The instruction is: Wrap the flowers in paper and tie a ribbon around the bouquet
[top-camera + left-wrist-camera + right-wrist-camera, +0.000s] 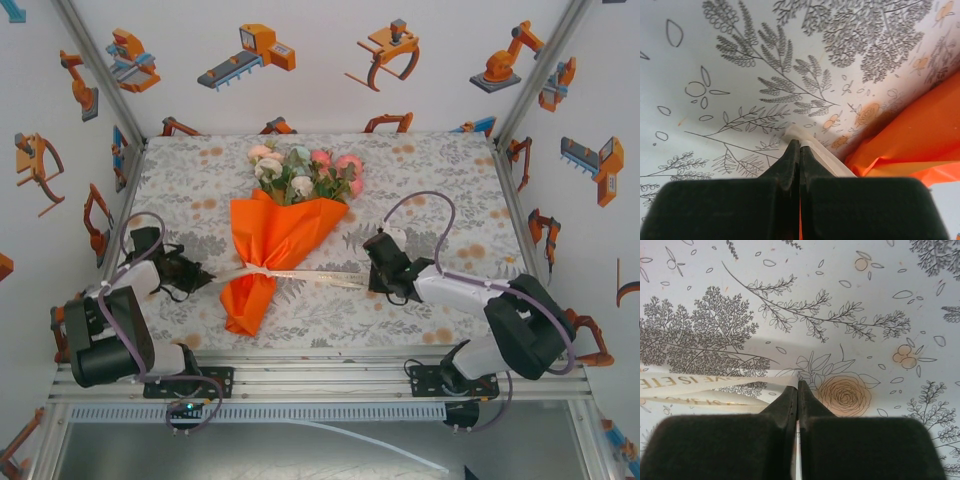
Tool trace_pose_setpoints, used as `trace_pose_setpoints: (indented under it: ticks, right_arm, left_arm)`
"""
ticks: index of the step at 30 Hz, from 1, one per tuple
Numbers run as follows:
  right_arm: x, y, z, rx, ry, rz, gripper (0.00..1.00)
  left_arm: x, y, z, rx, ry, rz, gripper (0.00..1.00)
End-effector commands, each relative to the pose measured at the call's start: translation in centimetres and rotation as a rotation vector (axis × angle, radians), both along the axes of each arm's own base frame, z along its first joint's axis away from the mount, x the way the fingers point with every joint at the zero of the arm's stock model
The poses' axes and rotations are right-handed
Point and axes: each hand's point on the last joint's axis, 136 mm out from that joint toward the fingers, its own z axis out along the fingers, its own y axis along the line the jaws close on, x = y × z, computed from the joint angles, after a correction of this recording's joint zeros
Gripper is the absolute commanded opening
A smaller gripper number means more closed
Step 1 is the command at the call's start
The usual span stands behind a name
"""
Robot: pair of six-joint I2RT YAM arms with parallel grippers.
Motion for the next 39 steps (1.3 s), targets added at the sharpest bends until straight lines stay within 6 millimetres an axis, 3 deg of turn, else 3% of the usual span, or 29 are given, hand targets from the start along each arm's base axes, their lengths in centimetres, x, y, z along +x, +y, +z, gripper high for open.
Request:
trace_pose_setpoints:
  ticks: [1, 3, 5, 7, 9, 13, 15, 17, 20, 24, 26, 28, 29, 39]
  right_arm:
    - [0.5, 1.4, 2.3, 0.058, -0.026, 0.048, 0.38]
    - [1.1, 0.7, 4.9, 0.048, -0.109, 0.045, 0.47]
    - [1.5, -0.9, 8.0, 0.006, -0.22, 0.032, 0.54]
    - [2.0, -3.8, 11.2, -0.048, -0.342, -0.019, 0.65]
    - [2.3, -8.4, 13.2, -0.14, -0.441, -0.149, 0.78]
    - [1.4, -19.3, 15.8, -0.356, -0.549, -0.498, 0.98]
    - [1.4, -22.6, 15.5, -0.4, -0.559, -0.573, 1.0]
    - [2.6, -24.1, 13.8, -0.365, -0.548, -0.553, 1.0]
    - [5.0, -24.8, 10.8, -0.314, -0.558, -0.512, 1.0]
    - [8.7, -23.2, 7.4, -0.289, -0.597, -0.383, 1.0]
    - [10.7, -22.3, 7.7, -0.269, -0.65, -0.327, 1.0]
    - [12.0, -21.8, 5.5, -0.254, -0.622, -0.286, 1.0]
    - [11.9, -21.0, 4.9, -0.239, -0.639, -0.234, 1.0]
    - [11.8, -21.4, 4.8, -0.23, -0.62, -0.248, 0.99]
  left_arm:
    - [1.6, -0.7, 3.8, 0.022, -0.158, -0.068, 0.19]
    - [1.6, -0.8, 6.8, 0.091, -0.238, -0.097, 0.39]
    - [1.7, -0.8, 10.5, 0.187, -0.356, -0.131, 0.51]
    - [1.5, -0.3, 13.8, 0.322, -0.46, -0.144, 0.63]
    - [1.1, 1.1, 15.8, 0.457, -0.517, -0.117, 0.75]
    - [1.2, 5.0, 16.2, 0.814, -0.581, -0.08, 1.0]
    - [1.1, 6.7, 15.0, 0.93, -0.578, -0.034, 0.97]
    - [1.8, 6.9, 13.3, 0.979, -0.606, -0.045, 0.97]
    - [4.4, 5.2, 11.8, 0.984, -0.721, -0.151, 0.97]
    - [8.3, 3.6, 9.7, 0.956, -0.784, -0.25, 0.97]
    - [9.7, 2.1, 7.7, 0.948, -0.756, -0.359, 0.97]
    - [10.6, 1.1, 6.8, 0.985, -0.767, -0.393, 0.97]
    - [10.5, 1.2, 6.6, 0.975, -0.757, -0.393, 0.97]
    - [11.0, 1.0, 6.2, 0.971, -0.697, -0.435, 0.97]
